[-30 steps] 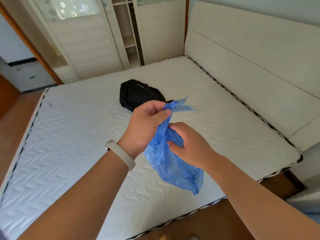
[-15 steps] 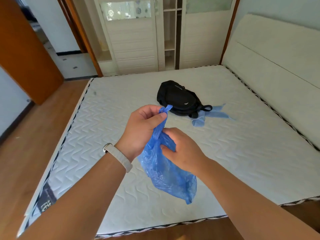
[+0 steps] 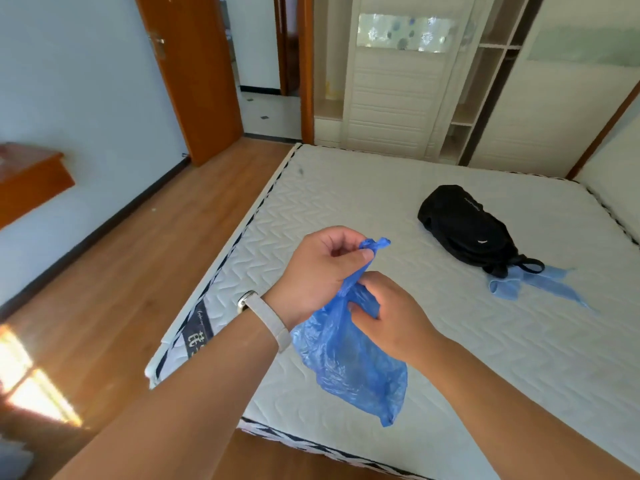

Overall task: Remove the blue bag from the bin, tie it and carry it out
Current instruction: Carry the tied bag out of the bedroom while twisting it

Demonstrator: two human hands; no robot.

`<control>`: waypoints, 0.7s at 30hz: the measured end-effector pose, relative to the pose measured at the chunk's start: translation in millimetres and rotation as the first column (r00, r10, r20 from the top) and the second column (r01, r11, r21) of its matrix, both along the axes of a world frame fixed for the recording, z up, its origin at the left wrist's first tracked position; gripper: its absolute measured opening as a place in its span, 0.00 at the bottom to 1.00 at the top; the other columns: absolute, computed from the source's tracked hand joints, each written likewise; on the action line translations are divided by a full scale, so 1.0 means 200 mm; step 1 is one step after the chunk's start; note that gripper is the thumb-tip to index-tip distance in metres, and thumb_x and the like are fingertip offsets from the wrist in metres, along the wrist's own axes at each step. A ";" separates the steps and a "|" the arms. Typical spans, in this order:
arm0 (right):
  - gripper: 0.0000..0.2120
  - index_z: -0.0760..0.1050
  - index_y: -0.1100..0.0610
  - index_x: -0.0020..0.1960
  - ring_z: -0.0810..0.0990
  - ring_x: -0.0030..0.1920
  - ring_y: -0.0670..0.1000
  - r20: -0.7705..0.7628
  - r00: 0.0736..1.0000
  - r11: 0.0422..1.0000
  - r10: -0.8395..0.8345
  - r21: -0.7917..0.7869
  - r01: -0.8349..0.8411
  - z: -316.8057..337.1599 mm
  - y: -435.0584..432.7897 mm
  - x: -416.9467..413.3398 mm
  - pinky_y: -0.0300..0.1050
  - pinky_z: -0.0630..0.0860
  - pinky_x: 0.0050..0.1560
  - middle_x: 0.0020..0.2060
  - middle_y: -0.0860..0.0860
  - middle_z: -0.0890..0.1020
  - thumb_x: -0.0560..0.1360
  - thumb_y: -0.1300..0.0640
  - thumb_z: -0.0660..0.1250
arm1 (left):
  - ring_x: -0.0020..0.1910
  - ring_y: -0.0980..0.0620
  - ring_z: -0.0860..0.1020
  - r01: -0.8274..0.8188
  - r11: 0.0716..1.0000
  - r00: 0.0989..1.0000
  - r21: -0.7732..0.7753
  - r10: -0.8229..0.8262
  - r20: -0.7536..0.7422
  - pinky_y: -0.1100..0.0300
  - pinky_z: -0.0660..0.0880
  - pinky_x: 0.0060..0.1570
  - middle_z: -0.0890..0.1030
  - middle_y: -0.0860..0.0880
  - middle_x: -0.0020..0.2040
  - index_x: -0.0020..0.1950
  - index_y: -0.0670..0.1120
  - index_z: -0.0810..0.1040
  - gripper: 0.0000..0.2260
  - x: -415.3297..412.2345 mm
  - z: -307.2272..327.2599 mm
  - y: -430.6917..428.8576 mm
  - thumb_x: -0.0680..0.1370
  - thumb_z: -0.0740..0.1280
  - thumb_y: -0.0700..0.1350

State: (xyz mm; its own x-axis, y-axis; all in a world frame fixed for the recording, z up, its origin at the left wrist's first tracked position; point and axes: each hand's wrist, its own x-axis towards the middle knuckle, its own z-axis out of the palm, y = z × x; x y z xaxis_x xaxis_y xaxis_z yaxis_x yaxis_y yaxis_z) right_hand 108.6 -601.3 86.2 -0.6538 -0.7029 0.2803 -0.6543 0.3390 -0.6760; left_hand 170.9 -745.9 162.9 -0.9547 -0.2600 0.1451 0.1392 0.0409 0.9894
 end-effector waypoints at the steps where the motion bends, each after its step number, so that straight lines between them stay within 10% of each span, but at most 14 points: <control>1: 0.14 0.69 0.39 0.58 0.77 0.51 0.41 0.011 1.000 1.000 0.024 -0.004 -0.024 0.00 -0.07 0.02 0.40 0.74 0.49 0.50 0.39 0.78 0.74 0.48 0.63 | 0.35 0.53 0.76 -0.021 1.000 1.000 -0.007 0.021 -0.003 0.60 0.74 0.38 0.79 0.51 0.35 0.38 0.51 0.81 0.06 0.04 0.00 -0.06 0.73 0.70 0.40; 21: 0.15 0.70 0.41 0.60 0.77 0.52 0.43 0.146 0.789 0.799 0.597 -0.028 -0.600 0.00 -1.40 0.07 0.46 0.75 0.53 0.50 0.39 0.77 0.74 0.51 0.63 | 0.35 0.45 0.76 -0.614 0.771 0.789 0.171 0.604 0.113 0.52 0.73 0.39 0.80 0.43 0.36 0.40 0.45 0.82 0.02 0.40 -0.03 -1.09 0.69 0.72 0.42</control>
